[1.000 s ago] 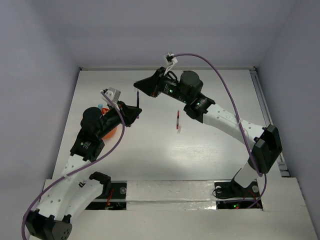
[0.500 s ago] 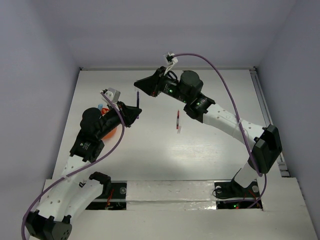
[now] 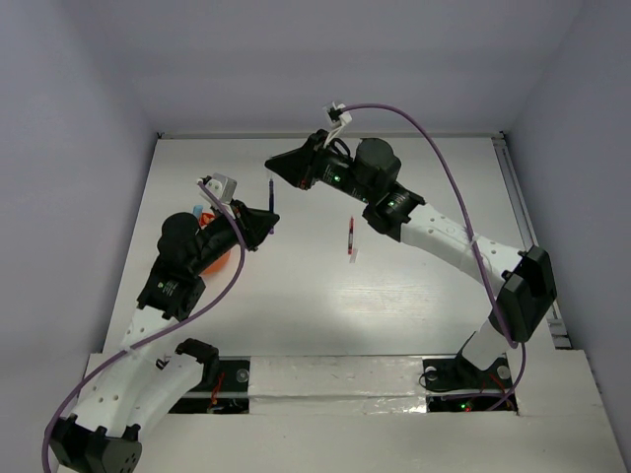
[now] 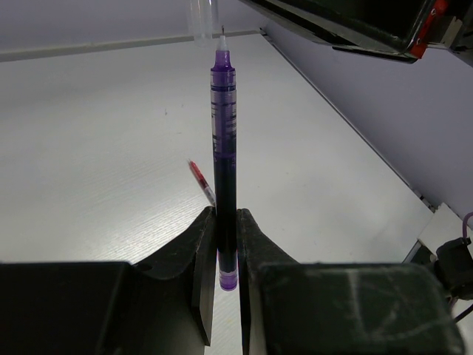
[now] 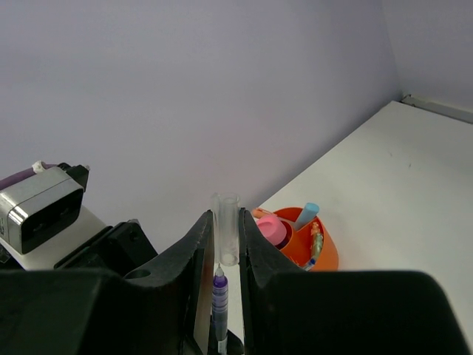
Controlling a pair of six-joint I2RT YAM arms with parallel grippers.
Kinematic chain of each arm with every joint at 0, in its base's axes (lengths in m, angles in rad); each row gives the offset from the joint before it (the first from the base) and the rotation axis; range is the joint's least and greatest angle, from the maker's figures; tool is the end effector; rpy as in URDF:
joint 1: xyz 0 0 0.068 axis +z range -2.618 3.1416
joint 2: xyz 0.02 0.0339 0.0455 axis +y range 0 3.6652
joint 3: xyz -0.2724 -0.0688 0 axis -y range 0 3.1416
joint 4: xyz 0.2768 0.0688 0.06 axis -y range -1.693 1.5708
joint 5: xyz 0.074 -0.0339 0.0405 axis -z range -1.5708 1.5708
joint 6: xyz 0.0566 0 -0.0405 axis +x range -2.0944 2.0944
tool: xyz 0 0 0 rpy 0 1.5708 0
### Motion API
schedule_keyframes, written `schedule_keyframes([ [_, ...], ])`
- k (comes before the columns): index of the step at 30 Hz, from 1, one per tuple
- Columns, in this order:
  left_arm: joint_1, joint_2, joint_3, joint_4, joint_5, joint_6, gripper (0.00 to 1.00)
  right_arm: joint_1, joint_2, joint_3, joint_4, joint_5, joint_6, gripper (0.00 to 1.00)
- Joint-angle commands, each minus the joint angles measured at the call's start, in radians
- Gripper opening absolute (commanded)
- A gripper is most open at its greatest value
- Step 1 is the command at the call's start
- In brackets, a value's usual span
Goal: Sort the stationery into containers
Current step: Close the pen cap on the pen.
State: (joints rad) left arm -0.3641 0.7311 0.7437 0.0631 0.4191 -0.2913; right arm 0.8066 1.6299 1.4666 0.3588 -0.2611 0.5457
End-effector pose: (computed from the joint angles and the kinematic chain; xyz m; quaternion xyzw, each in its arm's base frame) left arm 0.1960 -0.0994 0.3684 0.1767 0.6590 -0.3648 0.6336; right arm 0.2975 0.3315 0.4246 -0.1816 0.6109 0.5439 0.5459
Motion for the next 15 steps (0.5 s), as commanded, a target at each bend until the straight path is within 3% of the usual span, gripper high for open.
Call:
schedule_keyframes([
  [1, 0.007, 0.001, -0.007, 0.047, 0.026, 0.0, 0.0, 0.009, -0.044, 0.057, 0.022, 0.01, -0.02, 0.0],
  [15, 0.007, -0.01, -0.01, 0.049, 0.014, 0.001, 0.0, 0.009, -0.062, 0.037, 0.022, 0.022, -0.026, 0.0],
])
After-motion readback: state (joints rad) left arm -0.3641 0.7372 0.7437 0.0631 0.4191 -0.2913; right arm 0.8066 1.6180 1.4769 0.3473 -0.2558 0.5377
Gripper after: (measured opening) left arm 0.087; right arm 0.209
